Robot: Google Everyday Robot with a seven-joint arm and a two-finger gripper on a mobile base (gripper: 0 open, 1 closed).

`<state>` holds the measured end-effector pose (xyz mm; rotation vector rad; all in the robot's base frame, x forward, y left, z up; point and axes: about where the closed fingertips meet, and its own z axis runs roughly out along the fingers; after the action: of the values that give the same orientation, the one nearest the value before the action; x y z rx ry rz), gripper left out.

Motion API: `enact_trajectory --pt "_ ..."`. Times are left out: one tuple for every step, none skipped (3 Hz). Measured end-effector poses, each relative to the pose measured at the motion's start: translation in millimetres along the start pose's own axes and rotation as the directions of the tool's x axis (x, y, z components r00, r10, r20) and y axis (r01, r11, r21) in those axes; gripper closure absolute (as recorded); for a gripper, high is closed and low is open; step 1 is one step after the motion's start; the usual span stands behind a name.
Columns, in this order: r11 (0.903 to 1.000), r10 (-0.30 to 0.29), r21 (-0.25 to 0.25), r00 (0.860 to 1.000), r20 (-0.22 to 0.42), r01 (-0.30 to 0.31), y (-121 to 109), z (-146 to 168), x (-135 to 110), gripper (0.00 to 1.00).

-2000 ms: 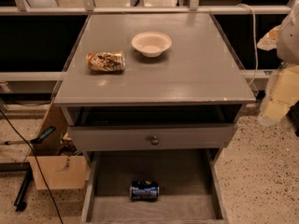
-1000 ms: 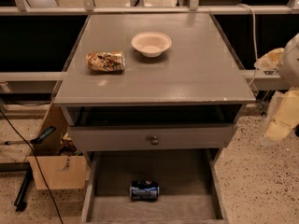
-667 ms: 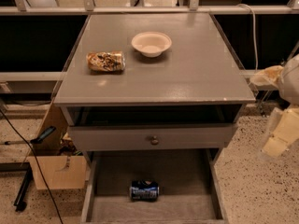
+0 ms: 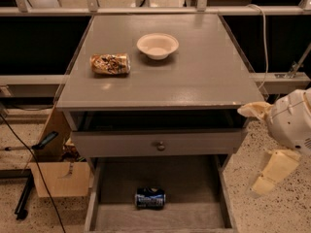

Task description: Pick pepsi can from middle drawer and place on counter

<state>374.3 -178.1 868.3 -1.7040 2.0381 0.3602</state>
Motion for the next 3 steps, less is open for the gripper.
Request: enact_trajectory --pt "1.0 0.0 0.0 1.0 0.0 0.0 0.0 0.0 0.0 0.0" --pt "1.0 -0.001 -0.001 0.999 0.035 0.001 -1.4 6.2 -2.7 0.0" --pt "0.9991 0.018 -0.039 0.997 0.08 -0.015 4.1 42.4 -3.1 0.0"
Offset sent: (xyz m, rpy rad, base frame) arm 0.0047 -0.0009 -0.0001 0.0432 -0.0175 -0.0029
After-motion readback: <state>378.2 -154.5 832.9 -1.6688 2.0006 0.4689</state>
